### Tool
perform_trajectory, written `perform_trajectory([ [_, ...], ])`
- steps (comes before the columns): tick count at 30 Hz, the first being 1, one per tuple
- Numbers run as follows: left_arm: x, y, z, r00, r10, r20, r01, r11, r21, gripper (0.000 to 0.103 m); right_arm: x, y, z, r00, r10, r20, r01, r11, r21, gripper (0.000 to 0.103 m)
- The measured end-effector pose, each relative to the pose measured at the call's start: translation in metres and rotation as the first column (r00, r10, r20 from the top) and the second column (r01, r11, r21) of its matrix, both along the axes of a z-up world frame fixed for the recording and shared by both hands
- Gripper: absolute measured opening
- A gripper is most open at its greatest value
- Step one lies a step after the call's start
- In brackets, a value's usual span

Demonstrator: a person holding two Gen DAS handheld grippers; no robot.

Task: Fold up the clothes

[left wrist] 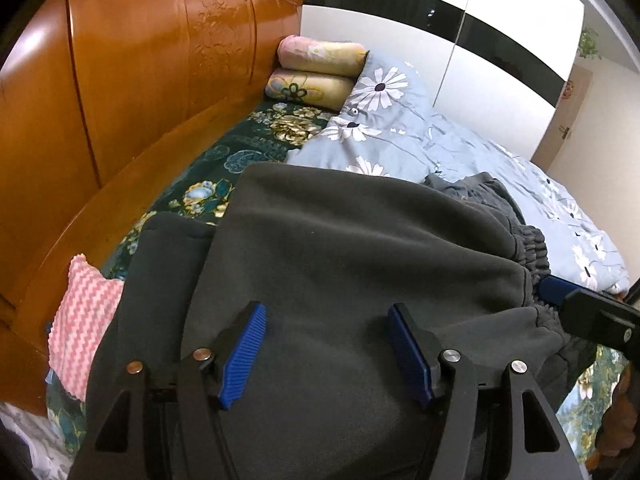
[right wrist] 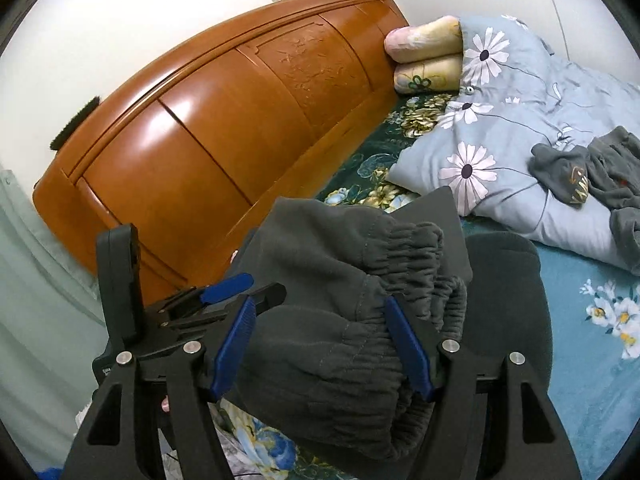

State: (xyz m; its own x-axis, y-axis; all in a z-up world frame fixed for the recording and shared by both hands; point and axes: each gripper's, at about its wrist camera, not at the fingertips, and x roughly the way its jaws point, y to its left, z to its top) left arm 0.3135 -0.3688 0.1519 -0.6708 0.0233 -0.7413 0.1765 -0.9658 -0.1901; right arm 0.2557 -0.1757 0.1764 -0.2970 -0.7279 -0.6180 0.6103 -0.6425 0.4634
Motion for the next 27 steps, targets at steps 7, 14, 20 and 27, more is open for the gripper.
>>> perform_trajectory([
  [7,0.004,0.005,0.008,0.999,0.038,0.007,-0.038,0.999,-0.013,0.071,0.014,0.006,0.017,0.998,0.018,-0.064,-0.016,0.999,0.040,0.069],
  [14,0.041,0.035,0.035,0.992,0.081,-0.099,-0.091,0.991,-0.094,0.092,0.037,0.066,0.040,0.992,-0.101,-0.070,0.097,0.994,-0.052,0.069],
  [20,0.093,0.083,0.036,0.977,0.107,-0.182,-0.125,0.988,-0.090,0.103,0.066,0.112,0.020,0.977,-0.200,-0.067,0.196,0.979,-0.055,0.070],
  [27,0.124,0.111,0.005,0.976,0.169,-0.140,-0.184,0.977,-0.107,0.103,0.096,0.116,-0.013,0.980,-0.180,-0.081,0.182,0.983,0.028,0.076],
])
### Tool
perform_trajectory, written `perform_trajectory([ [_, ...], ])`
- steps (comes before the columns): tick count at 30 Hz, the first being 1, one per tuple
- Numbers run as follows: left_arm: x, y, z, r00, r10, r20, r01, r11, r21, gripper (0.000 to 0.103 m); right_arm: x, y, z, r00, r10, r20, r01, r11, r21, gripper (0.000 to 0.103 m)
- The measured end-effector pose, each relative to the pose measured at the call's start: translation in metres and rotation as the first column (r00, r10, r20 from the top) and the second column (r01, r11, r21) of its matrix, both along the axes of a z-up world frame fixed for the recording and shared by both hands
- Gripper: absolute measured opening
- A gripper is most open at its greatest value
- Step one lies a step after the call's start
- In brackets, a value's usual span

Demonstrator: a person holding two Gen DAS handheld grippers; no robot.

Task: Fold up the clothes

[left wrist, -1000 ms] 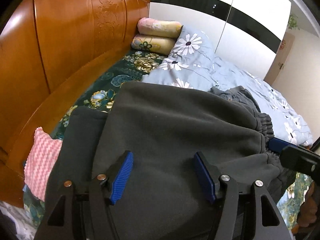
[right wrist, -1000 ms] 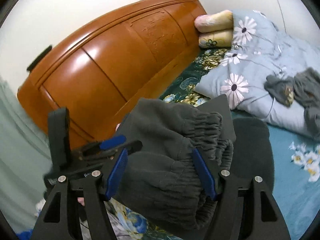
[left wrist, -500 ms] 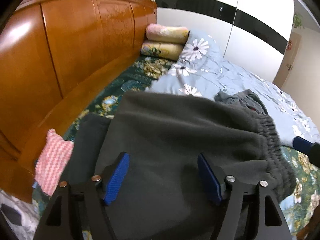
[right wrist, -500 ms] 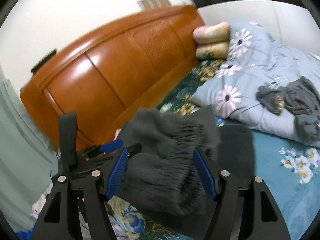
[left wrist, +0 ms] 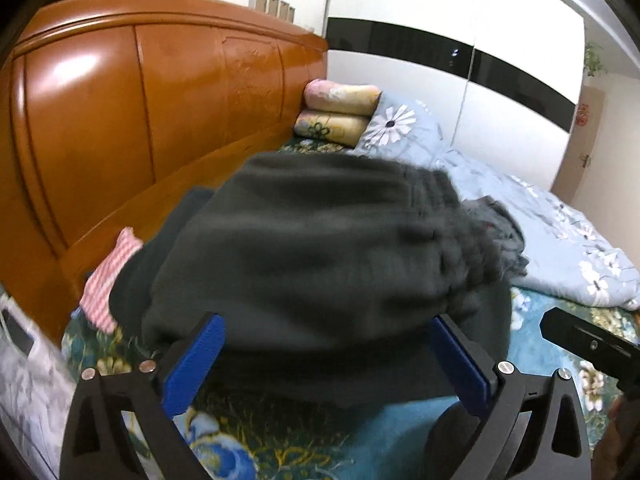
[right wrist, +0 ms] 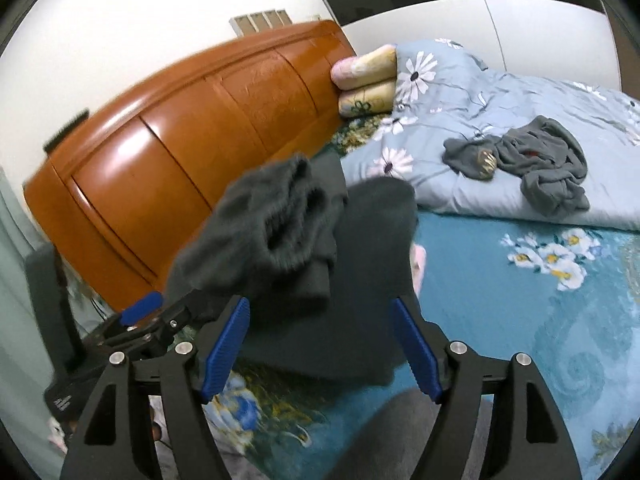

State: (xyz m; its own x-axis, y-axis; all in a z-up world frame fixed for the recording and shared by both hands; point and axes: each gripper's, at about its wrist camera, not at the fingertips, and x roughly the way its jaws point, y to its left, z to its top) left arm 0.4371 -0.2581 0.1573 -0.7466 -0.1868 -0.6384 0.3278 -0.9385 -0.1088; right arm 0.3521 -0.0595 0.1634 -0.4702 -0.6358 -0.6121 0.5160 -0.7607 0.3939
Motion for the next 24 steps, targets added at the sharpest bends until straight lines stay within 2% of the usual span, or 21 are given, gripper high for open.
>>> perform_trajectory([
  [4,0.010,-0.004,-0.020,0.994,0.083,0.075,-0.076,0.993,-0.091,0.103,0.011,-0.013,-0.018,0.999,0.038,-0.007,-0.038,0.998,0.044,0.079],
  [8,0.020,-0.005,-0.031,0.987,0.111,0.113,-0.093,0.984,-0.154,0.103,0.021,-0.029,-0.035,0.997,0.072,-0.021,-0.069,0.993,0.095,0.081],
  [10,0.024,-0.005,-0.035,0.983,0.120,0.135,-0.100,0.984,-0.150,0.103,0.026,-0.035,-0.042,0.996,0.085,-0.020,-0.082,0.992,0.100,0.092],
  [15,0.023,-0.012,-0.047,0.975,0.141,0.174,-0.133,0.989,-0.058,0.103,0.036,-0.043,-0.057,0.994,0.100,-0.033,-0.094,0.986,0.137,0.093],
  [17,0.020,-0.013,-0.050,0.970,0.157,0.184,-0.151,0.987,-0.046,0.103,0.039,-0.045,-0.061,0.994,0.103,-0.037,-0.096,0.984,0.148,0.095],
  [19,0.017,-0.013,-0.053,0.969,0.152,0.197,-0.148,0.988,-0.033,0.103,0.042,-0.045,-0.061,0.994,0.088,-0.058,-0.077,0.984,0.163,0.103],
  [24,0.018,-0.015,-0.063,0.963,0.165,0.215,-0.169,0.986,0.003,0.103,0.046,-0.047,-0.059,0.992,0.080,-0.100,-0.060,0.982,0.181,0.103],
])
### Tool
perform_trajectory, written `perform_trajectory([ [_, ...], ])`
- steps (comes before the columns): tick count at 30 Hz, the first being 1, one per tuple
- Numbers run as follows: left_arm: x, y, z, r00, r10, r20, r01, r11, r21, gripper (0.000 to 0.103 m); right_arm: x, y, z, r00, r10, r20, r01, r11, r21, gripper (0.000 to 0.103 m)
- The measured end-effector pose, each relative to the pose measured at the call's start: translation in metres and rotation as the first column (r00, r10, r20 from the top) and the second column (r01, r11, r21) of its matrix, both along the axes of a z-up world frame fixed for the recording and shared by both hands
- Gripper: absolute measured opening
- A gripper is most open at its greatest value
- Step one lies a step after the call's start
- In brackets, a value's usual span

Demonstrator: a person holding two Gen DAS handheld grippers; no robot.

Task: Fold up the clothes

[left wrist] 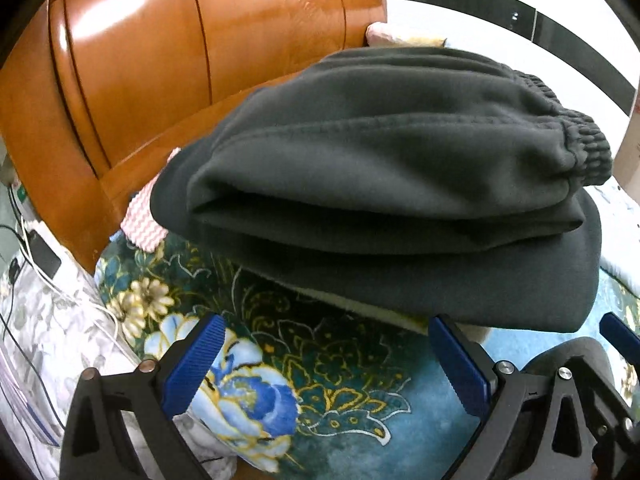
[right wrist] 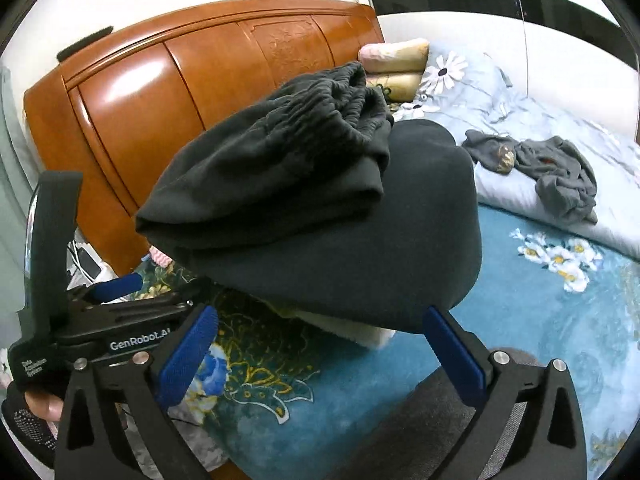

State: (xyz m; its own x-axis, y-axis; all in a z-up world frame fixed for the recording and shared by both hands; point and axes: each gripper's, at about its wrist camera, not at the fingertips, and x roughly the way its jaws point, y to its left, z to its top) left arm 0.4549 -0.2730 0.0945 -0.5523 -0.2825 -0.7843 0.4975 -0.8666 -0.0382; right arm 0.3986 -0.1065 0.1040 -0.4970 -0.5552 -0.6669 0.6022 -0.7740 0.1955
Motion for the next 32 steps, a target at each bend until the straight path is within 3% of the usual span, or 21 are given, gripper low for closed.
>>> perform_trajectory([
  [11,0.002,-0.018,-0.015,0.998,0.058,0.030,-0.061,0.990,0.126,0.103,0.001,-0.004,-0.004,1.000,0.002,-0.024,-0.001,0.999,0.037,0.103],
  [18,0.001,-0.009,-0.014,0.999,0.024,0.037,-0.027,0.997,0.074,0.103,-0.005,0.000,-0.010,0.999,-0.044,0.009,0.043,0.998,0.049,0.103],
  [32,-0.004,0.007,-0.015,0.998,-0.048,0.049,0.045,0.998,0.045,0.103,-0.007,0.004,-0.011,0.999,-0.043,0.024,0.042,0.997,0.058,0.103],
])
